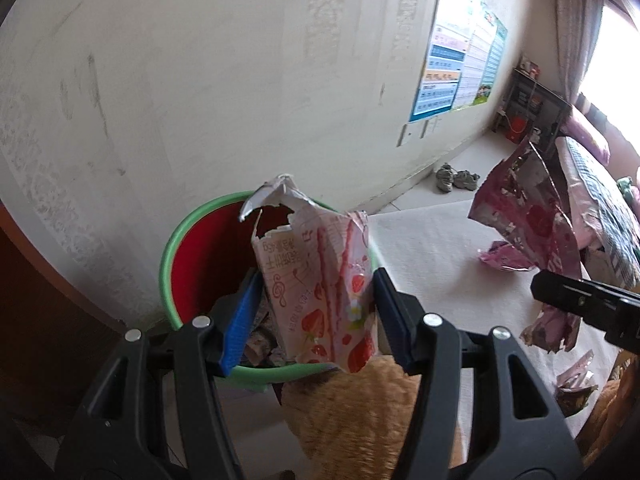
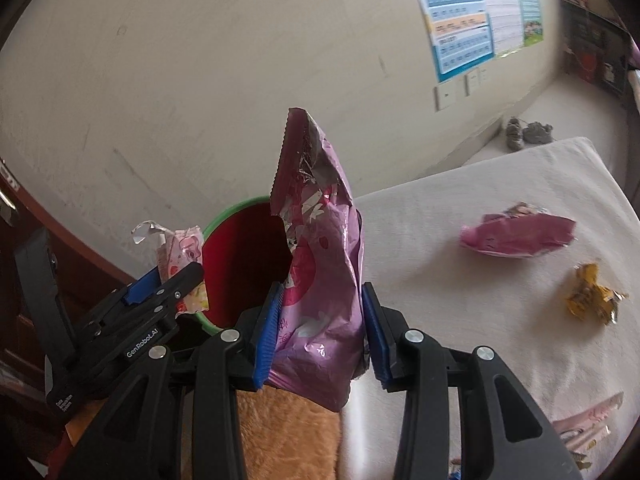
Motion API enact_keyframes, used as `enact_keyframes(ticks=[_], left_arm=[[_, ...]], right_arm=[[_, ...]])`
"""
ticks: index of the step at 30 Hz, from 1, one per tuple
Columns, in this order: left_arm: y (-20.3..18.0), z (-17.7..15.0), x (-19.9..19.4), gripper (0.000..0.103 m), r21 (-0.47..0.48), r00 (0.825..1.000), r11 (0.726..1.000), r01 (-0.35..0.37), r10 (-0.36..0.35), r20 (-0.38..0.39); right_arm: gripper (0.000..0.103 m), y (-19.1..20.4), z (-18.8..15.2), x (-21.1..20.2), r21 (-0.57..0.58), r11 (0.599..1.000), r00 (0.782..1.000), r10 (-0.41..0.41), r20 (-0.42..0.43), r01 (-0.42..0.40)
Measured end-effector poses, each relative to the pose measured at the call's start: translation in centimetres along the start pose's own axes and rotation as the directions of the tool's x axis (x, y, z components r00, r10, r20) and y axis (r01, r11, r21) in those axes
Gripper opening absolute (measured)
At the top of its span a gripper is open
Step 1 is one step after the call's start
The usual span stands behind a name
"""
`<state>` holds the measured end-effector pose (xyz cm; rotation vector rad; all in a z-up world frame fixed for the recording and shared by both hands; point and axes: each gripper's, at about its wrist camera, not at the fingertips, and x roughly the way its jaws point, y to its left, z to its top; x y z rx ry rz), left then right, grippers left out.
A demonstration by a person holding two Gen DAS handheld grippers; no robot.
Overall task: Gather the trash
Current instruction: 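Carry the pink wrapper and white carton over the red bin and open both grippers, then grasp the blue wrapper with the left gripper while the right gripper reaches the yellow wrapper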
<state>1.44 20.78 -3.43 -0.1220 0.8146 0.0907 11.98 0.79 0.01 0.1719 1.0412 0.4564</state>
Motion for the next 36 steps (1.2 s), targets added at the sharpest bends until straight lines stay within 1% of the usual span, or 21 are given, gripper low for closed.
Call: enact_keyframes(ticks=[7,12,17,21,22,23,24,25,26,29,31,33,36], left_arm=[[2.8,0.3,2.2,0.055,-0.054,0.999,0.998,-0.027,0.026,-0.031],[4.5,0.3,3.6,0.055,-0.087,0.997,0.995,-0.046,0.041,-0.058],[5.5,0.2,4.7,0.056,-0.091,0.995,0.993,-0.07,0.063,-0.079],[6.3,-0.1,5.2,0.056,-0.095,0.993,0.992,-0.081,0.072,-0.091],[6.5,-0.1,5.3,0.057,-0.099,0.993,0.992,-0.081,0.072,-0.092],[6.7,-0.2,5.3,0.059,-0.104,0.993,0.991,-0.08,0.071,-0.092],[6.8,-0.2,5.4,0.062,-0.11,0.993,0.991,-0.08,0.07,-0.093],[7.0,-0.1,5.6,0.07,-0.118,0.993,0.99,-0.078,0.067,-0.096],[7.2,-0.2,5.6,0.074,-0.124,0.993,0.989,-0.082,0.071,-0.094],[7.3,-0.3,5.4,0.075,-0.119,0.993,0.988,-0.098,0.089,-0.082],[7.1,-0.4,5.3,0.075,-0.115,0.992,0.988,-0.104,0.095,-0.082],[7.0,-0.6,5.2,0.075,-0.124,0.992,0.987,-0.1,0.089,-0.088],[6.5,-0.8,4.7,0.075,-0.132,0.994,0.988,-0.084,0.073,-0.086]], right_arm=[[0.038,2.7,1.5,3.5,-0.076,0.997,0.999,-0.006,-0.049,0.003],[0.039,4.8,2.8,6.2,-0.119,0.992,0.995,0.022,-0.096,-0.033],[0.04,6.5,3.3,8.5,-0.146,0.987,0.99,0.04,-0.133,-0.059],[0.04,7.2,3.4,9.3,-0.16,0.985,0.989,0.048,-0.138,-0.07],[0.042,7.3,3.5,9.5,-0.156,0.985,0.989,0.054,-0.137,-0.076],[0.047,7.4,3.7,9.6,-0.149,0.985,0.989,0.064,-0.132,-0.083],[0.048,7.4,3.8,9.7,-0.143,0.985,0.989,0.075,-0.127,-0.093],[0.055,7.6,4.0,9.6,-0.14,0.985,0.988,0.085,-0.13,-0.103],[0.06,7.6,4.1,9.7,-0.138,0.984,0.987,0.093,-0.131,-0.111],[0.06,7.4,4.1,9.1,-0.138,0.985,0.99,0.086,-0.115,-0.101],[0.06,6.8,3.7,8.5,-0.116,0.988,0.989,0.09,-0.113,-0.103],[0.06,5.8,3.2,7.5,-0.094,0.99,0.99,0.091,-0.105,-0.101],[0.06,3.8,2.1,5.6,-0.064,0.996,0.995,0.058,-0.086,-0.064]])
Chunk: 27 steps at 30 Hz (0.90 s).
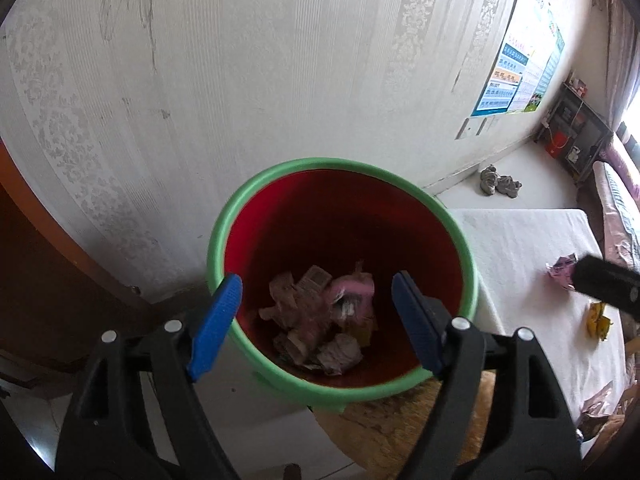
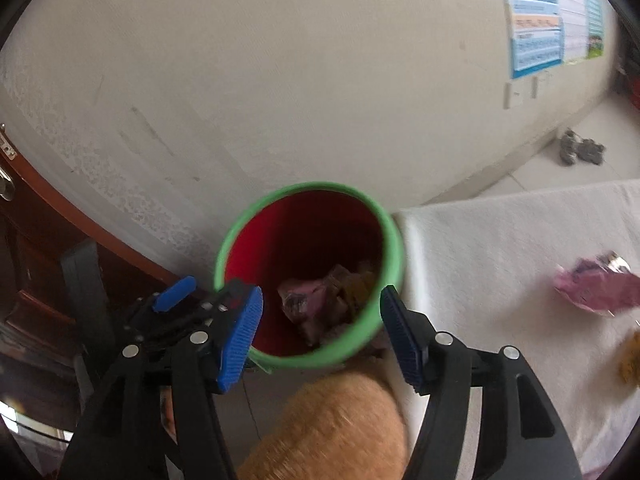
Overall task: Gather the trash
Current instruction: 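Grasp the blue wrapper with the left gripper while the right gripper reaches the yellow wrapper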
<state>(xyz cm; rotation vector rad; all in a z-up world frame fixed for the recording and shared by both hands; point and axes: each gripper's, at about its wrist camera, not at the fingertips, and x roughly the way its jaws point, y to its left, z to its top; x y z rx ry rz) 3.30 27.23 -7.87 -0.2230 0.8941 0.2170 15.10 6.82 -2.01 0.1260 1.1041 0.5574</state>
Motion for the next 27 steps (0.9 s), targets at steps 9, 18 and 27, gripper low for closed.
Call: enact_keyframes(ticks=[9,18,27], left_arm=[[-5.4,-1.7,-1.1,0.075,0.088,0.995,0.992,0.096,-0.095,-0.015],[-11.0,-4.2,-2.7,0.075,0.185,0.98,0.962,0.198,-0.19,-0.06],[-19.3,-9.1,-4.4,0.079,0.372,0.934,0.858,0.354,-0.301,-0.193]], right_arm=[[0.06,-10.1,-6.0,-7.6,0.194,0.967,0.984,-0.174,0.039,0.163],[0.063,-23.1,-15.0,-14.1,0.518,0.776,0.915,-0.402,-0.031,0.359],[0.063,-26.5,-15.0,-13.8,0.467,0.75,0.862,-0.503,-0.056,0.468]])
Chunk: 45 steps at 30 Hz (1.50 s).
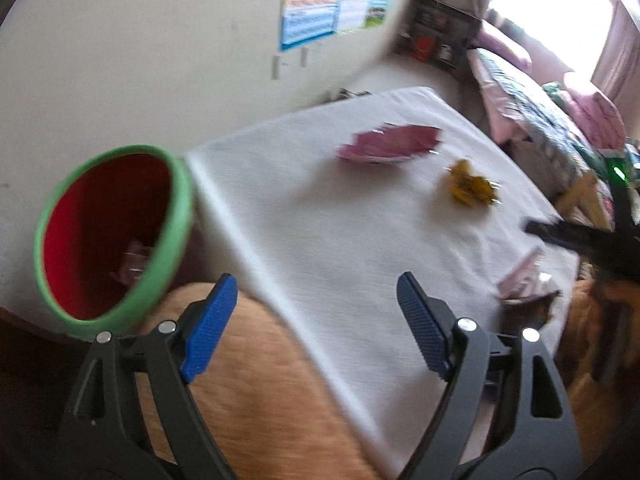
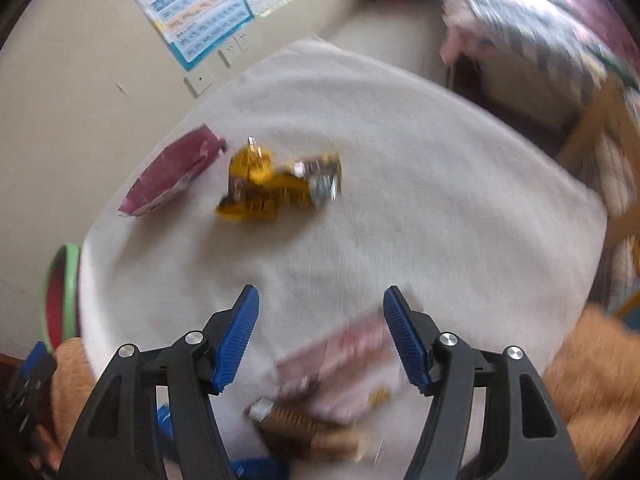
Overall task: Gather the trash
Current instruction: 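Grasp the blue wrapper with the left gripper while the right gripper reaches the yellow wrapper, then grasp the yellow Sahne wrapper with the right gripper while the left gripper lifts the blue wrapper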
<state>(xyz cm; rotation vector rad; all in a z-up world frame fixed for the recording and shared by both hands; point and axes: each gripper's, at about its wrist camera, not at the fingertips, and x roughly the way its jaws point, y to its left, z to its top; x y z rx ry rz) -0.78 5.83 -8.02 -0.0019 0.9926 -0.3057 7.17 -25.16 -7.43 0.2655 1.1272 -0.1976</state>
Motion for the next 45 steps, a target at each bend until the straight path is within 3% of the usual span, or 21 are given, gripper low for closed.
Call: enact_keyframes(ticks=[5,9,10,11,14,21,22,24,25,27,29,33,40,42,44,45], left_arm=[[-3.1,-1.3,0.7,0.08,-0.055,0.985,0.988,0.143,-0.147,-0.09],[-6.0,-2.8,0.6,0.08,0.011,0.976,0.985,0.171,-0.168,-0.139],[-6.6,-3.1,0.6,0.08,0.022,0.973,0.983,0.181,-0.175,-0.15],[-7.3,-3.6,0.7,0.08,0.035,0.968,0.981,0.191,-0.182,-0.17],[-8.6,-4.3,1.3,0.08,0.045,0.956,0.975,0.218,-0.204,-0.213],[-10.8,-5.2,4.2,0.078,0.073,0.932,0.966,0.246,-0.215,-0.29],[-10.8,-5.1,4.6,0.072,0.07,0.931,0.967,0.246,-0.215,-0.296],[-10.8,-5.1,5.6,0.051,0.048,0.923,0.967,0.25,-0.223,-0.313],[-10.8,-5.0,5.9,0.034,0.041,0.919,0.967,0.252,-0.226,-0.322],[-10.3,-4.8,6.5,0.023,0.01,0.911,0.965,0.261,-0.243,-0.333],[-9.8,-4.1,6.0,0.007,0.018,0.928,0.969,0.245,-0.229,-0.295],[-8.0,-1.9,5.0,0.006,0.054,0.965,0.985,0.165,-0.149,-0.216],[-4.7,0.8,5.9,0.01,0.023,0.982,0.997,0.075,-0.07,-0.177],[-4.3,0.8,6.1,0.021,0.016,0.982,0.998,0.061,-0.057,-0.18],[-4.1,0.5,5.9,0.047,-0.012,0.985,0.998,0.057,-0.058,-0.165],[-4.0,0.3,5.7,0.053,-0.026,0.986,0.998,0.058,-0.062,-0.157]], right_arm=[[0.064,1.9,3.7,3.5,-0.196,0.978,0.997,-0.069,0.022,0.072],[0.061,3.4,4.5,6.5,-0.351,0.933,0.996,-0.084,-0.008,0.076],[0.054,3.4,4.4,7.0,-0.365,0.928,0.996,-0.087,-0.018,0.075],[0.037,3.4,4.4,7.6,-0.377,0.924,0.995,-0.089,-0.036,0.069],[0.024,2.8,4.0,7.9,-0.337,0.941,0.997,-0.032,-0.064,0.008],[0.023,2.3,3.5,4.5,-0.244,0.966,0.996,0.076,-0.04,-0.084],[0.023,2.4,3.4,4.0,-0.246,0.966,0.996,0.08,-0.034,-0.086],[0.023,2.6,3.1,3.2,-0.247,0.964,0.995,0.093,-0.021,-0.096],[0.023,3.0,3.2,3.0,-0.248,0.964,0.995,0.098,-0.018,-0.099],[0.023,3.2,3.0,2.4,-0.254,0.962,0.995,0.104,-0.008,-0.102],[0.023,3.5,2.7,1.9,-0.262,0.96,0.994,0.106,-0.002,-0.103],[0.024,3.6,2.3,1.7,-0.247,0.96,0.991,0.132,-0.017,-0.132],[0.024,4.4,0.8,2.6,-0.238,0.955,0.984,0.161,-0.082,-0.176],[0.024,4.7,0.4,2.9,-0.253,0.953,0.984,0.151,-0.092,-0.17],[0.027,4.7,0.3,3.2,-0.246,0.953,0.983,0.156,-0.1,-0.176],[0.028,4.7,0.2,3.3,-0.239,0.954,0.982,0.159,-0.105,-0.18]])
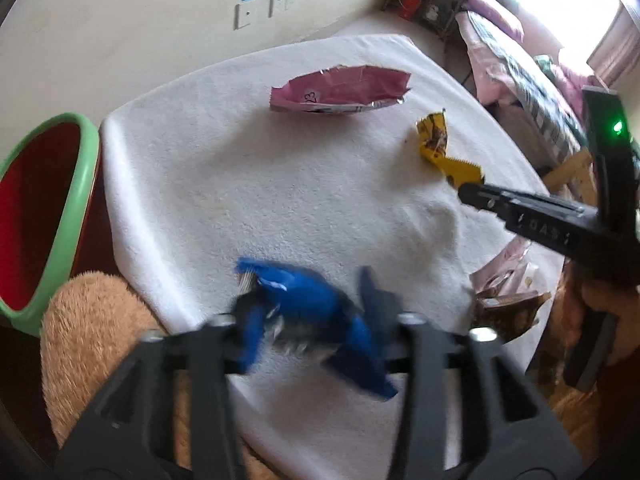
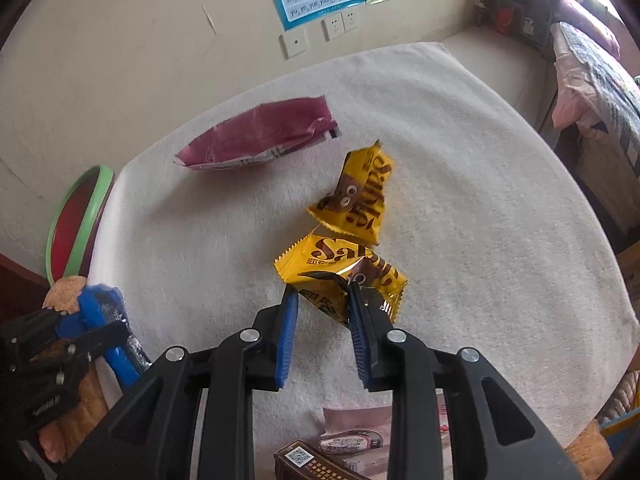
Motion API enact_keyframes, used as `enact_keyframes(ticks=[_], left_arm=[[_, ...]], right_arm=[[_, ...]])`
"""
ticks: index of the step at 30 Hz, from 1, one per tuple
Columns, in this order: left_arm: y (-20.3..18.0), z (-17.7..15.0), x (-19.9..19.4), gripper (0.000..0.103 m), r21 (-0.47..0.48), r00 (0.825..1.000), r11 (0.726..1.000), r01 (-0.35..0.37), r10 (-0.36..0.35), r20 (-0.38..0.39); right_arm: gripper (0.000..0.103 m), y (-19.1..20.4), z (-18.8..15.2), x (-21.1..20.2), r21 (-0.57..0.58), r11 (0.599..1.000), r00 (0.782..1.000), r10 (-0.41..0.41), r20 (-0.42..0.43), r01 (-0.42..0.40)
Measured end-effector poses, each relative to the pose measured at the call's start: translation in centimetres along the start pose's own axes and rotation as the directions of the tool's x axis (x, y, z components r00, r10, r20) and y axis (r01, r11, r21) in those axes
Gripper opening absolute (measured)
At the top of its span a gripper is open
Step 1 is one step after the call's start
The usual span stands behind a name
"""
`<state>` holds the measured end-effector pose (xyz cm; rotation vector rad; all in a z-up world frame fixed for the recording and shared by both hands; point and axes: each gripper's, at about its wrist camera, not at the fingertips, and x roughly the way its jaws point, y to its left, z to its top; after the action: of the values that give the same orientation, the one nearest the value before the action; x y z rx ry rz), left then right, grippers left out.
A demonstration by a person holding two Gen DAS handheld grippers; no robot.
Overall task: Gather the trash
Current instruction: 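Grasp the yellow Sahne wrapper with the right gripper while the left gripper lifts the blue wrapper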
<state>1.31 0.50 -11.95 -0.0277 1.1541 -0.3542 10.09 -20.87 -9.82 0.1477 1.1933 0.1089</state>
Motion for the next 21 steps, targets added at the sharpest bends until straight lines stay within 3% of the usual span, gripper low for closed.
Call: enact_keyframes(ticks=[1,5,16,21], left_arm=[[0.0,-0.2,-0.1,0.059,-0.012,1.0,1.0,0.004,-0.004,0.006],[-0.4,-1.3,-0.2,0.068,-0.042,1.0,0.999,0.026,-0.027,-0.006],[0.4,-3.3,0.1,0.072,-0.132,1.0,0.991,0.005,-0.008,-0.017],[-0.5,-3.4,1.3,0.076,-0.084,0.999,0.996,-0.021,0.017,-0.046]], right_arm=[[0.03,-0.1,0.0,0.1,0.009,1.0,1.0,0.005,-0.002,-0.005],[0.042,-0.4,-0.2,0.3,0.029,0.999,1.0,0.015,-0.009,-0.015],[0.05,-0.3,-0.1,0.5,0.036,0.999,0.999,0.032,0.01,-0.032],[0.052,0.0,0.0,1.5,0.022,0.999,1.0,0.027,-0.012,-0.026]])
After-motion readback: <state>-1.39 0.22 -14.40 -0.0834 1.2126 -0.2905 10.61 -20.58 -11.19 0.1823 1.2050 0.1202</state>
